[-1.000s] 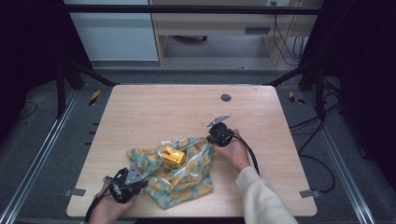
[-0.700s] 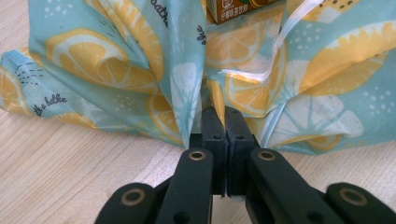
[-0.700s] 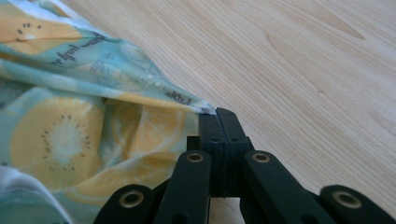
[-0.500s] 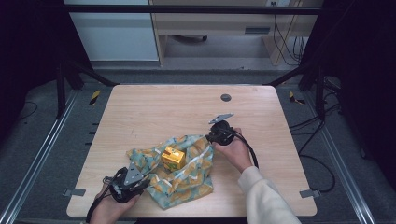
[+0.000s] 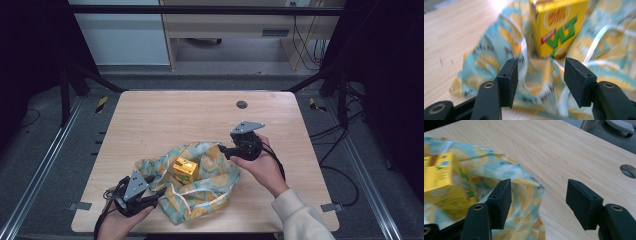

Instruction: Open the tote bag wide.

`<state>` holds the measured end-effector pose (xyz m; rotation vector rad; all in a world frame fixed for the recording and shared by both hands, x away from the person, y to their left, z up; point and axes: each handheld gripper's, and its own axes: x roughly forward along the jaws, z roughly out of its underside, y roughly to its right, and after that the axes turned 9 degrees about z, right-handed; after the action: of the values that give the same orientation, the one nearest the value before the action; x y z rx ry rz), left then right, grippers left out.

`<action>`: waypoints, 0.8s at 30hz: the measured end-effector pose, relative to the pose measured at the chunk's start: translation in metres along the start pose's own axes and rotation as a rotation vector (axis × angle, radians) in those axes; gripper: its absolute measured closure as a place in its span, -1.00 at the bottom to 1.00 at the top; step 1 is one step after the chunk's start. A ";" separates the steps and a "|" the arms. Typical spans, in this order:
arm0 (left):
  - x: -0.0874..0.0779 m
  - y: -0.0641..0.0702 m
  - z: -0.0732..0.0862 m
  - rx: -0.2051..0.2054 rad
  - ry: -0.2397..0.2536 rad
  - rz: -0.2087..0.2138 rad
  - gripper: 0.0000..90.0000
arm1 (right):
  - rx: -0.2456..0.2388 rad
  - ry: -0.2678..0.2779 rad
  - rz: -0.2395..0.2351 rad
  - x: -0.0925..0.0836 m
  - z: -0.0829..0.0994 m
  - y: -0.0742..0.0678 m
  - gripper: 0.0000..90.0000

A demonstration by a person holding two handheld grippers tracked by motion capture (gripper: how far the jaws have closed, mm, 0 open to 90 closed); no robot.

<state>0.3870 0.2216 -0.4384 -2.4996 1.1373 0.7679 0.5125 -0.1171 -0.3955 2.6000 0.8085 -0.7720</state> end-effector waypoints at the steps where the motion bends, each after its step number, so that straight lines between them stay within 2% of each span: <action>1: -0.002 0.000 -0.002 0.002 0.010 -0.002 -0.01 | 0.000 0.010 -0.005 -0.004 0.001 -0.003 -0.16; 5: -0.010 0.004 -0.012 0.008 0.061 0.005 -0.04 | -0.026 0.024 -0.041 -0.017 0.010 -0.018 -0.17; 7: -0.010 0.005 -0.017 0.025 0.064 0.002 -0.03 | -0.029 0.026 -0.048 -0.018 0.012 -0.020 -0.16; 8: -0.009 0.004 -0.019 0.035 0.051 0.000 -0.03 | -0.029 0.021 -0.056 -0.019 0.015 -0.023 -0.15; 9: -0.004 0.003 -0.022 0.026 0.040 -0.004 -0.02 | -0.040 0.015 -0.065 -0.018 0.018 -0.026 -0.14; 11: 0.008 -0.004 -0.026 0.056 -0.017 -0.050 -0.03 | -0.050 -0.003 -0.085 -0.016 0.025 -0.033 -0.14; 12: 0.016 -0.010 -0.027 0.050 -0.053 -0.079 -0.05 | -0.054 -0.009 -0.093 -0.015 0.028 -0.035 -0.15; 16: 0.036 -0.030 -0.021 0.009 -0.101 -0.129 -0.24 | -0.089 -0.045 -0.146 -0.010 0.043 -0.052 -0.25; 17: 0.038 -0.032 -0.019 0.002 -0.107 -0.129 -0.32 | -0.103 -0.058 -0.161 -0.007 0.049 -0.057 -0.27; 19: 0.047 -0.038 -0.011 -0.009 -0.143 -0.131 -0.28 | -0.113 -0.076 -0.177 -0.004 0.056 -0.061 -0.26; 21: 0.053 -0.040 -0.005 -0.016 -0.177 -0.110 -0.10 | -0.125 -0.105 -0.187 0.000 0.064 -0.065 -0.06; 24: 0.057 -0.044 -0.001 -0.018 -0.194 -0.109 0.31 | -0.150 -0.138 -0.216 0.005 0.073 -0.068 0.51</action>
<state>0.4518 0.2147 -0.4685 -2.4164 0.9243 0.9688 0.4455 -0.0926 -0.4663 2.3257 1.0733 -0.9010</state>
